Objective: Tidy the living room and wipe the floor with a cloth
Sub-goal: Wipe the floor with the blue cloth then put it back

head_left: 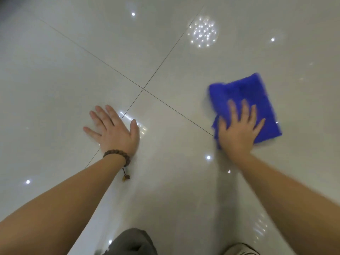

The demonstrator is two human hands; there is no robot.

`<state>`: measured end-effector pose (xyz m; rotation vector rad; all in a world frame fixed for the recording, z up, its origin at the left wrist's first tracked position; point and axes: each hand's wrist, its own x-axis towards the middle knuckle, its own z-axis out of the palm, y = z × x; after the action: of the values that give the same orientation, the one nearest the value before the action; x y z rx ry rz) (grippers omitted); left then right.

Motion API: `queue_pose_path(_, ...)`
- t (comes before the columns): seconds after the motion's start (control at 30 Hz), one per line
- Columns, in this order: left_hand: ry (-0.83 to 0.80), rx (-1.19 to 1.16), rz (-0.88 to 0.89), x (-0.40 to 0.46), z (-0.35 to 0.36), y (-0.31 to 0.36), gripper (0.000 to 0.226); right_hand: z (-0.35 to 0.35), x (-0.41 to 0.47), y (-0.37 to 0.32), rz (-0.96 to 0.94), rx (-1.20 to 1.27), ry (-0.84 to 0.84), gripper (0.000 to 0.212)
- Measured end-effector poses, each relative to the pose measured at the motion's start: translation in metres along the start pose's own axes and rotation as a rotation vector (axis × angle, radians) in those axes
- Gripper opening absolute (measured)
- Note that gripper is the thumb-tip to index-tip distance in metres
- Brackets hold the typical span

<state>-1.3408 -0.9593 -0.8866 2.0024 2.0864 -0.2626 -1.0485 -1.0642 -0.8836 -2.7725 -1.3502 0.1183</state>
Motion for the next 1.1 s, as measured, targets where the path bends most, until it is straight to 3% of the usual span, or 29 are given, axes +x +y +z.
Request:
queue_pose_path(0.13,-0.085,0.007,-0.021,0.003,-0.007,0.002,0.084,0.008,-0.113,-0.051,-0.494,-0.087,-0.194,0.067)
queue_pose_path(0.23,-0.169,-0.032,0.029,-0.006,-0.031,-0.007,0.078,-0.003,-0.098,-0.052,-0.490,-0.131,-0.251,0.068)
queue_pose_path(0.37,-0.154,0.034,0.077,-0.074,-0.070,-0.048,0.071,-0.034,-0.074,-0.046,-0.603,-0.282,-0.357,0.077)
queue_pose_path(0.47,-0.152,0.014,0.069,-0.128,-0.067,-0.098,0.074,-0.041,-0.068,-0.046,-0.663,-0.316,-0.318,0.086)
queue_pose_path(0.57,-0.110,0.001,-0.008,-0.151,-0.036,-0.142,0.081,-0.030,-0.055,-0.039,-0.598,-0.257,-0.339,0.086)
queue_pose_path(0.7,-0.107,-0.047,-0.205,-0.158,0.015,-0.187,0.085,-0.019,-0.038,-0.049,-0.321,-0.040,-0.247,0.082)
queue_pose_path(0.8,-0.039,-0.068,-0.192,-0.162,0.036,-0.206,0.085,-0.011,-0.072,-0.073,-0.273,0.019,-0.166,0.079)
queue_pose_path(1.0,-0.014,-0.067,-0.169,-0.158,0.042,-0.208,0.085,0.019,-0.288,-0.115,-0.953,-0.054,-0.203,0.081)
queue_pose_path(1.1,-0.002,-0.068,-0.173,-0.158,0.042,-0.210,0.085,0.017,-0.263,-0.115,-1.170,-0.044,-0.197,0.080)
